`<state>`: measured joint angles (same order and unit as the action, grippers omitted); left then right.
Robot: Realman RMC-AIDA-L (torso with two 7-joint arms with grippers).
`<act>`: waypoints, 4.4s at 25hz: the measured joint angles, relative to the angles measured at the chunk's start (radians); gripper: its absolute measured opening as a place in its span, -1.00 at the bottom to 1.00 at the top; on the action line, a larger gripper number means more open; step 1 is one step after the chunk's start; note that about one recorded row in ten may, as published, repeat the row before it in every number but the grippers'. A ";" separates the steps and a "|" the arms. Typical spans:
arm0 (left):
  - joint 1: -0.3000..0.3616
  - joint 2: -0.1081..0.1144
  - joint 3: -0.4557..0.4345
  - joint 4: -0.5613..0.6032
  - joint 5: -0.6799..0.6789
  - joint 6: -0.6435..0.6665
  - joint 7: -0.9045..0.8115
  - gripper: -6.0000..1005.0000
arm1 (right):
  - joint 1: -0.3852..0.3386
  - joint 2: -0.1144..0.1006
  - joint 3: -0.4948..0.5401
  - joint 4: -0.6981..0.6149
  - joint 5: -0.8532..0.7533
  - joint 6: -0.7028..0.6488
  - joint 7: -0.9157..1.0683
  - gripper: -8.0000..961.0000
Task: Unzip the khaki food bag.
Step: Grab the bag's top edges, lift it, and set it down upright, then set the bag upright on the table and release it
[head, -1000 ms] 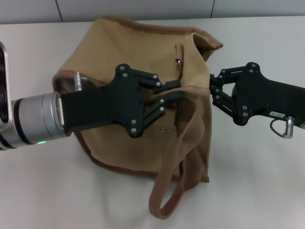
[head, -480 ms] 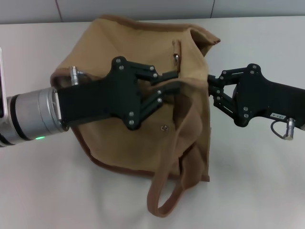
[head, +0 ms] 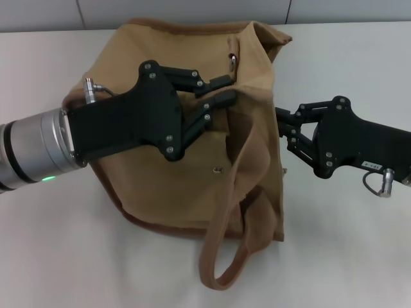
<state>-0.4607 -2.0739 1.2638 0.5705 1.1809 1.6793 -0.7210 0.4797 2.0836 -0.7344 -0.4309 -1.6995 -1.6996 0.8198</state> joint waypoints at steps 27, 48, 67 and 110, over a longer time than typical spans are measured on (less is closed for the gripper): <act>0.048 0.001 -0.083 -0.005 -0.144 0.045 -0.010 -0.82 | -0.155 -0.015 0.010 0.003 -0.003 0.008 -0.021 -0.79; 0.071 0.002 -0.097 -0.080 -0.187 0.036 -0.001 -0.82 | -0.212 -0.030 0.132 -0.002 -0.003 -0.032 -0.013 -0.79; 0.275 0.024 -0.285 -0.194 -0.179 -0.104 0.059 -0.82 | -0.091 -0.029 0.133 0.000 -0.094 -0.055 0.177 -0.11; 0.209 0.011 -0.286 -0.195 -0.174 -0.177 0.116 -0.82 | -0.080 0.009 0.548 0.951 -0.386 0.289 -0.757 0.47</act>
<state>-0.2517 -2.0632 0.9775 0.3758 1.0064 1.5024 -0.6052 0.4000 2.0924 -0.1860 0.5198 -2.0858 -1.4107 0.0630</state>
